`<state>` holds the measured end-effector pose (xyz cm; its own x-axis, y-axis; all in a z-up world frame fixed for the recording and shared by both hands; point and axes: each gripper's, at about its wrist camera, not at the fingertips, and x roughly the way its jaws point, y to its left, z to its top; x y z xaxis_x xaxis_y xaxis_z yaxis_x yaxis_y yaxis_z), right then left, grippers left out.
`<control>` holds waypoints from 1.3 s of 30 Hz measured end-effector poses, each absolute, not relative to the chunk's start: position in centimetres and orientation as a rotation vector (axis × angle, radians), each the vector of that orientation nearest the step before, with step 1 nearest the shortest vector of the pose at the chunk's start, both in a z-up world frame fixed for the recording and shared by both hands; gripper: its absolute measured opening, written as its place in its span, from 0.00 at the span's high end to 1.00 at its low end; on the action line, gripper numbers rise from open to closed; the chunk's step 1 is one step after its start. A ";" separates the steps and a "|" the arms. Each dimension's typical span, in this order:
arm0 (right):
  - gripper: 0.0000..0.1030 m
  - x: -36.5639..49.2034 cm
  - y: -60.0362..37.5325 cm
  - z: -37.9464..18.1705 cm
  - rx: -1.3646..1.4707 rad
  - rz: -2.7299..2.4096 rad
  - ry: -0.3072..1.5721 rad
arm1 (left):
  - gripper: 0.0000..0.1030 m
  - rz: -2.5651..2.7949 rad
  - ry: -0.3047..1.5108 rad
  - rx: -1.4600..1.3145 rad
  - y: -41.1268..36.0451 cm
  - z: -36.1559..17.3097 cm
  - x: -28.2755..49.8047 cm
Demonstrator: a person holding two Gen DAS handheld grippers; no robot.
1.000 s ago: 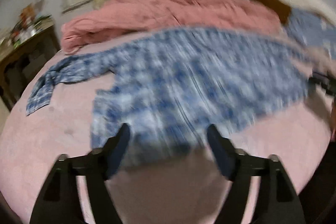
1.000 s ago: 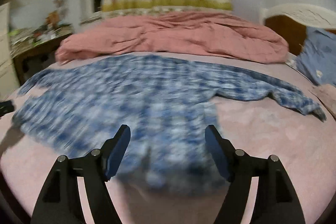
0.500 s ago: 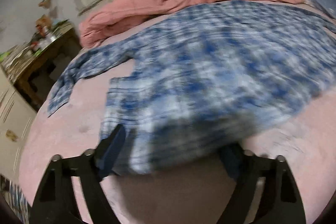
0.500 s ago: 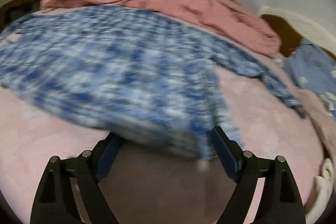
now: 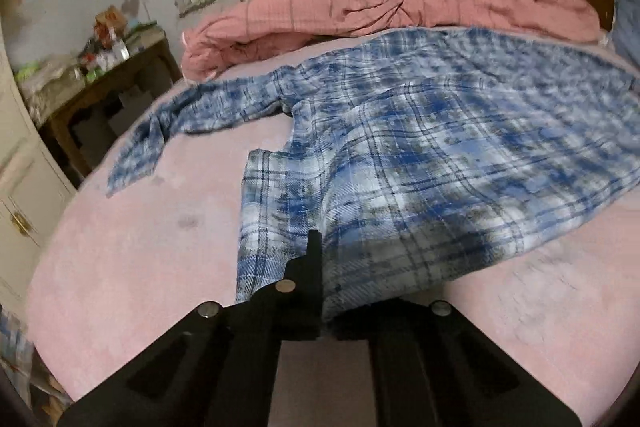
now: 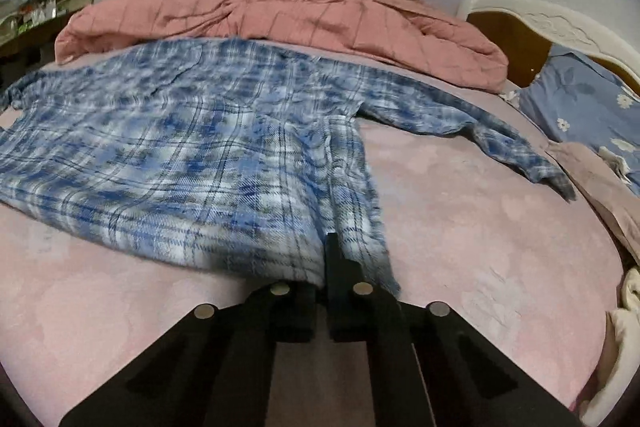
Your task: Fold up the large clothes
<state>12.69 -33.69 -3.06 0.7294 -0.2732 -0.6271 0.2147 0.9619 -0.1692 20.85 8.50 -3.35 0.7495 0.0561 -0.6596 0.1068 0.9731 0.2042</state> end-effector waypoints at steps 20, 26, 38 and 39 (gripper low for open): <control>0.95 10.8 -35.0 -3.7 -0.038 -0.203 0.758 | 0.53 -0.029 0.725 0.203 10.9 -3.7 20.3; 0.90 10.7 -35.5 -3.3 0.003 -0.204 0.736 | 0.94 -0.077 0.710 0.148 10.7 -3.0 20.4; 0.96 11.6 -35.6 -2.0 -0.048 -0.146 0.729 | 0.96 -0.089 0.730 0.045 11.1 0.0 21.4; 0.96 11.7 -35.9 -1.4 -0.024 -0.130 0.725 | 0.96 -0.088 0.730 0.044 11.0 0.5 21.6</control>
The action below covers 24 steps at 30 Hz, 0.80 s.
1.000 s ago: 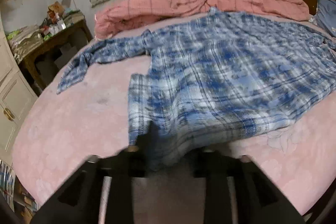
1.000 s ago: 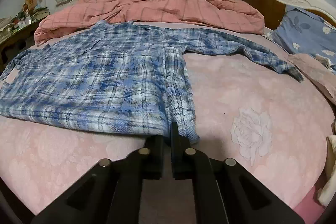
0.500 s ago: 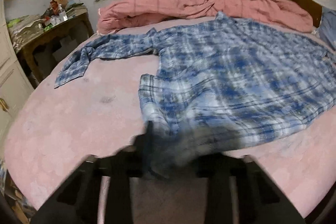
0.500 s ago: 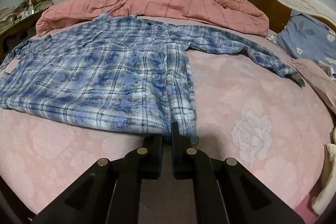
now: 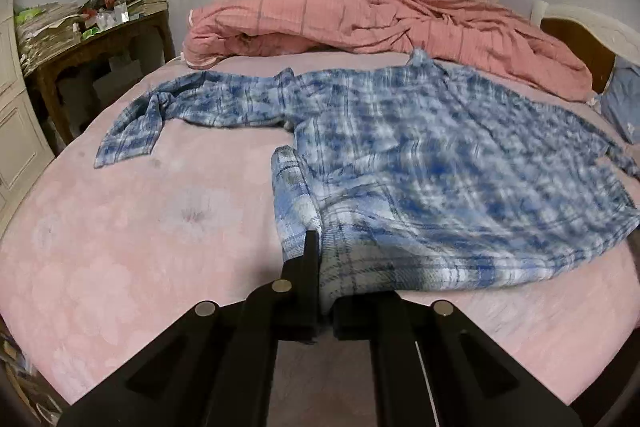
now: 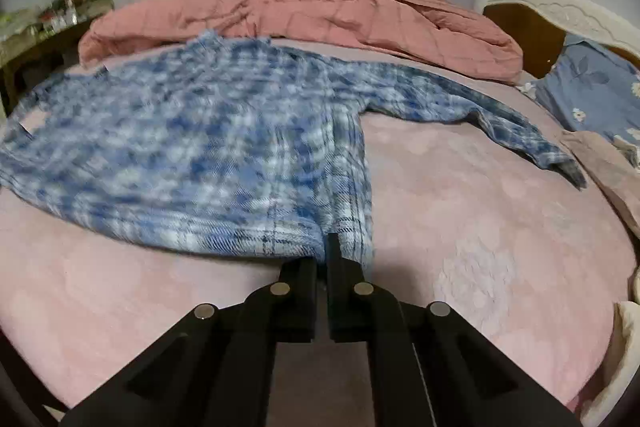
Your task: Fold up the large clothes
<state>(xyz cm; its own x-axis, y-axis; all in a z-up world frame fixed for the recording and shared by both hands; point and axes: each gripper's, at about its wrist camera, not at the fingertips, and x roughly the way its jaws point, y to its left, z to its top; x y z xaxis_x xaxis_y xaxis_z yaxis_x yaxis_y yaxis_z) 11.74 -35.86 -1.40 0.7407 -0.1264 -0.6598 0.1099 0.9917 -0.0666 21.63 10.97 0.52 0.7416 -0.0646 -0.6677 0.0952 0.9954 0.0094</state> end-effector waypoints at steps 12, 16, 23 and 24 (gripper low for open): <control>0.96 20.8 -38.3 4.1 0.037 -0.081 0.798 | 0.96 -0.056 0.808 0.011 10.3 3.5 31.3; 0.96 25.1 -39.1 3.7 0.055 -0.100 0.819 | 0.96 -0.055 0.846 -0.018 10.0 2.5 35.6; 0.96 31.4 -39.6 2.1 0.062 -0.108 0.827 | 0.96 -0.088 0.932 -0.036 9.9 -1.4 40.1; 0.96 31.9 -39.6 1.8 0.061 -0.108 0.826 | 0.96 -0.091 0.923 0.004 9.6 -1.2 40.1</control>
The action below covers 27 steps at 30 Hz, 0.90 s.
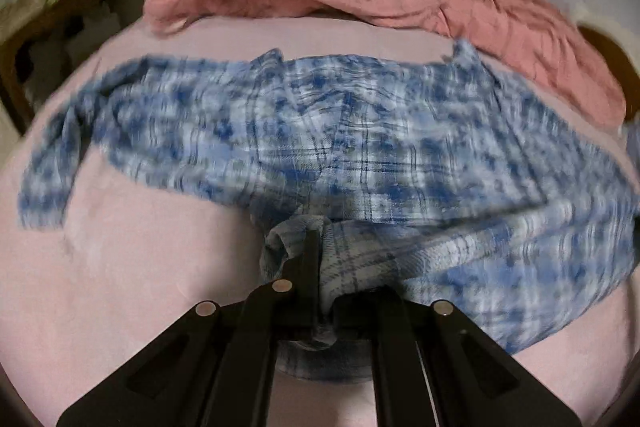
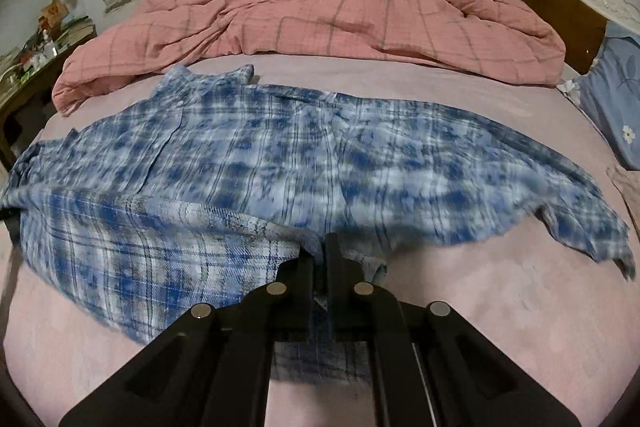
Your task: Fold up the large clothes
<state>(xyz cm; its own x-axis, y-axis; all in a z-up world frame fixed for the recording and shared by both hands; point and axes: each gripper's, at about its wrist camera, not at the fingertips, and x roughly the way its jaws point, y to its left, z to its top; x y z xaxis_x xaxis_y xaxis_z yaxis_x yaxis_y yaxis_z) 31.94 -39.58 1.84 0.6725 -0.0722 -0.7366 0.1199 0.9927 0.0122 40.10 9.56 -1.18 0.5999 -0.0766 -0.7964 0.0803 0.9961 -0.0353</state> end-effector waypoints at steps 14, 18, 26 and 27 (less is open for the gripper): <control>0.95 37.0 -39.9 -1.1 0.015 -0.137 0.861 | 0.87 -0.089 0.967 -0.112 10.2 -3.3 45.0; 0.87 36.8 -40.3 -1.1 0.033 -0.140 0.834 | 0.57 -0.031 0.896 -0.031 9.6 -3.1 44.4; 0.16 34.2 -42.7 2.5 0.056 -0.252 0.647 | 0.20 -0.001 0.831 -0.089 12.4 -0.8 42.0; 0.16 33.8 -42.9 2.9 0.080 -0.225 0.652 | 0.20 -0.023 0.825 -0.097 12.5 -0.3 41.3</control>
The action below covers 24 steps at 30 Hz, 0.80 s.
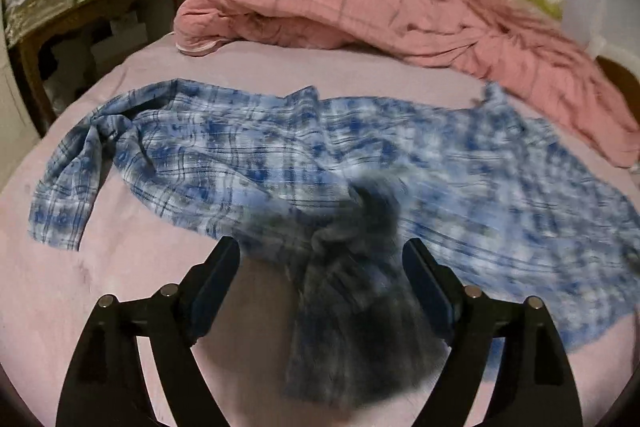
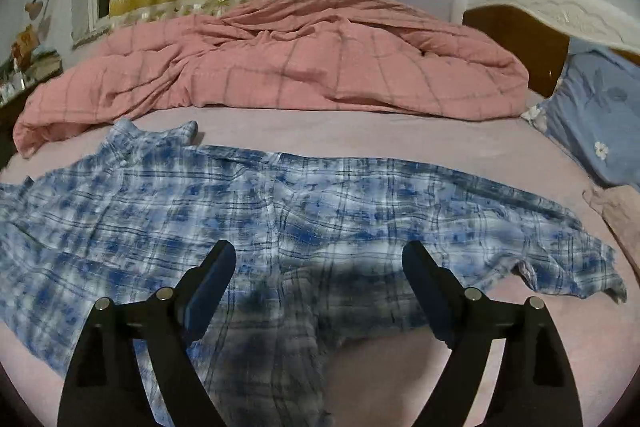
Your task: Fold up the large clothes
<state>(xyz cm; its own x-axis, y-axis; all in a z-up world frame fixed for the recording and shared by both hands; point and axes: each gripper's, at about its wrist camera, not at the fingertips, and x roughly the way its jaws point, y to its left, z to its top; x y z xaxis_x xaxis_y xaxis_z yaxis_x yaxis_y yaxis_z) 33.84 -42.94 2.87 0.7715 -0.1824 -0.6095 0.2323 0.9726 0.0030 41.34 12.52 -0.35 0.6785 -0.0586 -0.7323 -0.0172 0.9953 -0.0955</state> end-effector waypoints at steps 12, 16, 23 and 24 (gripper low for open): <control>0.22 33.9 -41.8 0.2 0.105 -0.109 0.862 | 0.23 -0.143 0.884 -0.167 10.8 -1.7 42.8; 0.28 35.3 -43.1 -1.9 0.177 -0.082 0.902 | 0.27 -0.208 0.833 -0.228 10.8 -2.4 43.7; 0.94 35.3 -43.6 -1.4 0.182 -0.094 0.791 | 0.98 -0.129 0.797 -0.201 11.7 -3.1 44.1; 0.95 35.0 -43.6 -0.9 0.188 -0.092 0.751 | 0.98 -0.122 0.770 -0.218 12.1 -2.7 43.8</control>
<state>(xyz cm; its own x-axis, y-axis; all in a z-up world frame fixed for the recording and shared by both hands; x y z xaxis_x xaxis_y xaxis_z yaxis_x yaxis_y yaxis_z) 35.04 -43.63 -0.92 0.7276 -0.0163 -0.6858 0.1503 0.9792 0.1362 43.84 12.07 -2.68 0.7123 -0.1886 -0.6761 0.0299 0.9705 -0.2393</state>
